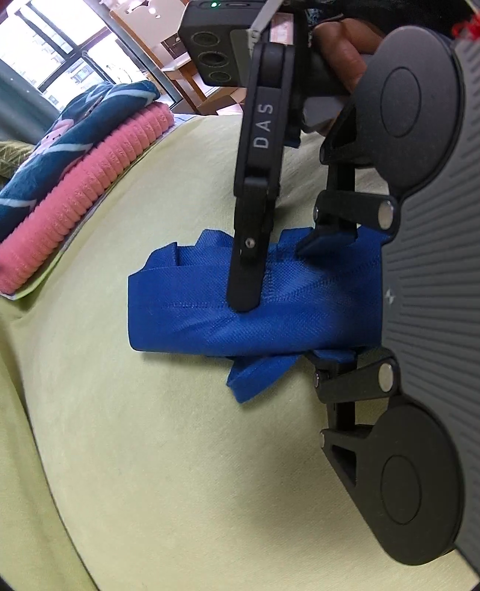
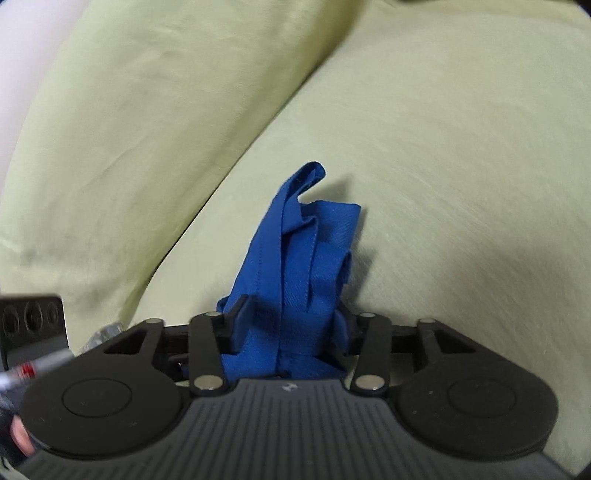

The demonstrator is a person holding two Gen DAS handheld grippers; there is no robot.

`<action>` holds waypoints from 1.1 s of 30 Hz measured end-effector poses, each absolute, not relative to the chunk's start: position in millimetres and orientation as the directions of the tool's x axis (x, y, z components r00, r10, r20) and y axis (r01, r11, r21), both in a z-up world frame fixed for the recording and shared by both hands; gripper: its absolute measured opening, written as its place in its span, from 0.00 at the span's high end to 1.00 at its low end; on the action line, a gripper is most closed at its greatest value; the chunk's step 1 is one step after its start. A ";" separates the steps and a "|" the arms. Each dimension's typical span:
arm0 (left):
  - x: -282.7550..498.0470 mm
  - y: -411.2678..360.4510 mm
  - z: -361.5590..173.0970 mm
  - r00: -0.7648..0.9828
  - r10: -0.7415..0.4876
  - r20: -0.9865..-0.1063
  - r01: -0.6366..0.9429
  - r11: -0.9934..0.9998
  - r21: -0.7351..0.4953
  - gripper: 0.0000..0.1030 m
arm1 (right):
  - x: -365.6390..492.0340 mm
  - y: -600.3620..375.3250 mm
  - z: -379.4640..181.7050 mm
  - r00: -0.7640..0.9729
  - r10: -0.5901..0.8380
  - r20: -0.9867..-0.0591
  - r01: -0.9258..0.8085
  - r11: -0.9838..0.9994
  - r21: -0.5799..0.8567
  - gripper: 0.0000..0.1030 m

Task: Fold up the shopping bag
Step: 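Grasp the folded bag bundle with the right gripper and lift it, then carry the folded bag with the right gripper and lower it into the cardboard box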

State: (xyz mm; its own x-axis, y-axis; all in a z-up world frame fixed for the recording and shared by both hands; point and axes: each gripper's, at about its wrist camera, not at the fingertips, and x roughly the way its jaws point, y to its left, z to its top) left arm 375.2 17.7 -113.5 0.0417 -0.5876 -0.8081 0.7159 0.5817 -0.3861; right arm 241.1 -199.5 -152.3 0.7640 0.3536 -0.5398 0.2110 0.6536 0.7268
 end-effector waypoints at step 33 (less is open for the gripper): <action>53.6 -399.8 -121.8 -0.411 -0.567 -0.714 0.892 -0.088 -0.443 0.48 | -183.3 -514.1 -125.4 0.755 -0.283 -0.591 0.655 0.337 0.676 0.70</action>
